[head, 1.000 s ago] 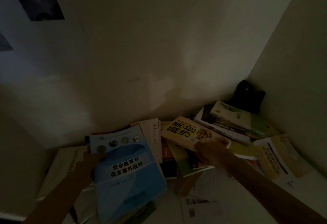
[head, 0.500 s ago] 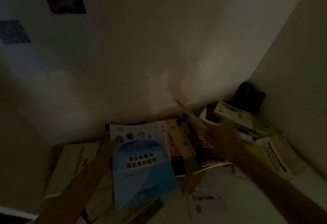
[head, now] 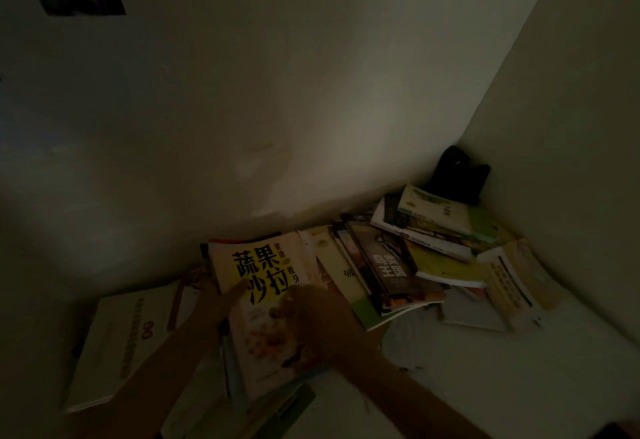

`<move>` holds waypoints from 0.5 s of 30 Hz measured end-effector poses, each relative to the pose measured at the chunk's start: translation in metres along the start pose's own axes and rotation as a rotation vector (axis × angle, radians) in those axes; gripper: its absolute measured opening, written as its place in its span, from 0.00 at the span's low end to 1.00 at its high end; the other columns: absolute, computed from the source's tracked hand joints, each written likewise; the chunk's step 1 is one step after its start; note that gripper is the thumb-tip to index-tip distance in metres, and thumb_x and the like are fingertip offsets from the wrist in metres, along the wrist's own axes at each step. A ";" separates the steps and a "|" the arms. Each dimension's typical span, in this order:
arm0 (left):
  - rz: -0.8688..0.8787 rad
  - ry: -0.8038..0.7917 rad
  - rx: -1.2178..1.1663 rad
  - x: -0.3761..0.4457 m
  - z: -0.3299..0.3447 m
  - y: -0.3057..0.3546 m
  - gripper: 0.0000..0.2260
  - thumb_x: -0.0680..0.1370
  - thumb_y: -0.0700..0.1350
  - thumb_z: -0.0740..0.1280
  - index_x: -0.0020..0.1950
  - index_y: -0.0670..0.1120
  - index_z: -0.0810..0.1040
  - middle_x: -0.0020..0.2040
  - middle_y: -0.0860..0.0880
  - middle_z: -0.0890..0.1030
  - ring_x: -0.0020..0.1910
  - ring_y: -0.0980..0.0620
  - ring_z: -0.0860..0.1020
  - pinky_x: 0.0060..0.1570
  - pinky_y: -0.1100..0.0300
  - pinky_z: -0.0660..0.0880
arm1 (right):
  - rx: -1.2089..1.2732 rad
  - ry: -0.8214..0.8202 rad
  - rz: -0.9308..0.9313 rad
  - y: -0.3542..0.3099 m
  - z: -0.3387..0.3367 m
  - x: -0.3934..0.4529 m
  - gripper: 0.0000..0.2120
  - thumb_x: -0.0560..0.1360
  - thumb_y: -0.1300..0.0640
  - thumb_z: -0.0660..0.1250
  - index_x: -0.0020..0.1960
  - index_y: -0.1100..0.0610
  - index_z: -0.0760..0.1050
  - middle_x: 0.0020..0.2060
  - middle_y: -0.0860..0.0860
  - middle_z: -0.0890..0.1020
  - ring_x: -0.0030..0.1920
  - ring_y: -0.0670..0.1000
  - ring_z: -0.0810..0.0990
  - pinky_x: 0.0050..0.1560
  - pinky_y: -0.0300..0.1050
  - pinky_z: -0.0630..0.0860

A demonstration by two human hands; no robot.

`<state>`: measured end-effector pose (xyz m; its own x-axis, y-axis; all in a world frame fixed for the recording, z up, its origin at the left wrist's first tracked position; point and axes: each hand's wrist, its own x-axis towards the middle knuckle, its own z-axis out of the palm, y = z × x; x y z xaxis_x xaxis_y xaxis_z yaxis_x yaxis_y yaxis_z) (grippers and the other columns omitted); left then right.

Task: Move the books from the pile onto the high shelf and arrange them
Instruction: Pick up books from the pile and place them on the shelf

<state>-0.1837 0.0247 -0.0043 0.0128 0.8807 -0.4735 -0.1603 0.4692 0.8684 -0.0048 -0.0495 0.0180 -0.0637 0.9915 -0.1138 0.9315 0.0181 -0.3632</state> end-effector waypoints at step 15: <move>-0.060 0.034 0.064 0.005 -0.007 -0.004 0.28 0.75 0.39 0.67 0.73 0.43 0.59 0.65 0.38 0.72 0.60 0.37 0.74 0.49 0.46 0.73 | -0.237 -0.032 0.421 0.099 -0.044 0.028 0.18 0.79 0.62 0.57 0.68 0.60 0.64 0.64 0.57 0.73 0.60 0.55 0.75 0.56 0.47 0.74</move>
<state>-0.1895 0.0266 -0.0107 -0.0137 0.8485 -0.5290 -0.0969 0.5254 0.8453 0.1016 -0.0144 0.0197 0.3294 0.9144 -0.2352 0.9342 -0.3518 -0.0596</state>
